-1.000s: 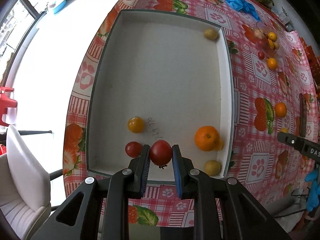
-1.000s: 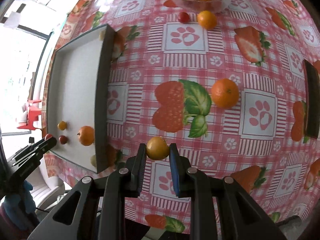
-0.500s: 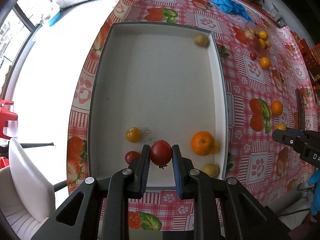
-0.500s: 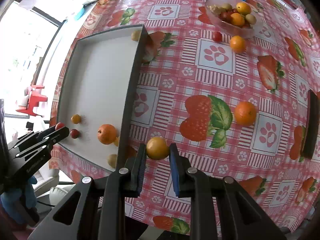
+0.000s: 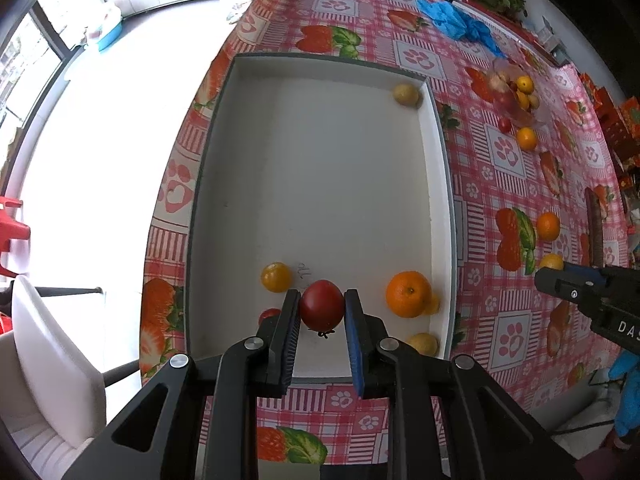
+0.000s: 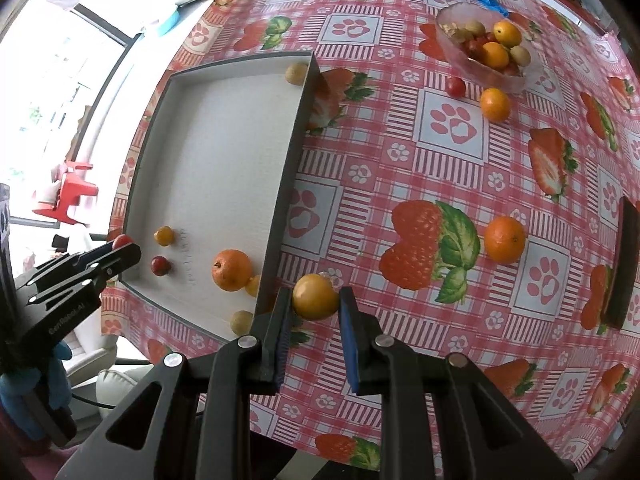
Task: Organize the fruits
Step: 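Carry both tomatoes over the tray and open the left tool, then open the right tool over the tray and lift both tools away, then move both open tools toward the loose mandarin and red tomato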
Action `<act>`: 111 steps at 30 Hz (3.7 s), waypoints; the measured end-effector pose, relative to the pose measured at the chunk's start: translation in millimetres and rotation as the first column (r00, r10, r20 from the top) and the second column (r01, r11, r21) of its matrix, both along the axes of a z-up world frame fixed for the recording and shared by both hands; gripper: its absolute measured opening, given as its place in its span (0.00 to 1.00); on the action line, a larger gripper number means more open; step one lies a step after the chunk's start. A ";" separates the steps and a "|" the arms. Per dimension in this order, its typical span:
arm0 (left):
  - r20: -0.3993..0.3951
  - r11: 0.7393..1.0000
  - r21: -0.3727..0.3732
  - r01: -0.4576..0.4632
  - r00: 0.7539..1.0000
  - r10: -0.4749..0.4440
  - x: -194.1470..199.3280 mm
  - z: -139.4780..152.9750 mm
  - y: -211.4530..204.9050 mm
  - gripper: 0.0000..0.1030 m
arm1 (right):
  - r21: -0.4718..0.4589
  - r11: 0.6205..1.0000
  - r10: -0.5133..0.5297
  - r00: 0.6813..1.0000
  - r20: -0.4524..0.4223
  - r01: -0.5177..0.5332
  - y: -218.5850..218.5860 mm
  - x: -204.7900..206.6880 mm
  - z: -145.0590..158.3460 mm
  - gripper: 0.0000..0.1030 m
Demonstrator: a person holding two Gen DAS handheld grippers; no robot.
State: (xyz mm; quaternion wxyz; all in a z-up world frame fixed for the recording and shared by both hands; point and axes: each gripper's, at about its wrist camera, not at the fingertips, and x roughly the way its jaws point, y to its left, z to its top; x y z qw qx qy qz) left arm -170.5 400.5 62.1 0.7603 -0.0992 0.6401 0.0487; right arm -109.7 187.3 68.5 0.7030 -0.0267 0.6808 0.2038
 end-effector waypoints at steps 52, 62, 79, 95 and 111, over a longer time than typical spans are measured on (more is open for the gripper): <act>-0.062 1.000 -0.006 -0.011 0.998 0.010 30.4 -37.1 25.1 0.23 | 0.058 0.993 0.110 0.986 -0.124 -0.103 108.6 19.2 -47.4 0.26; -0.074 0.998 0.058 -0.038 0.996 0.042 26.6 -39.2 26.1 0.75 | 0.044 0.997 0.067 0.991 -0.119 -0.063 93.5 26.4 -42.2 0.65; -0.095 0.994 0.075 -0.077 0.992 0.084 -12.6 -32.4 51.8 0.79 | -0.128 0.992 -0.013 0.991 -0.130 -0.004 22.4 2.8 -64.6 0.93; -0.170 0.965 0.258 0.049 0.985 -0.005 -20.2 -56.1 21.8 0.79 | -0.263 0.960 -0.151 0.967 -0.204 0.095 -70.2 -14.4 -95.1 0.94; -0.129 0.991 0.060 0.119 0.985 -0.111 37.7 -55.8 -35.8 0.79 | -0.319 0.947 -0.095 0.982 -0.163 0.039 -68.8 -36.9 -104.8 1.00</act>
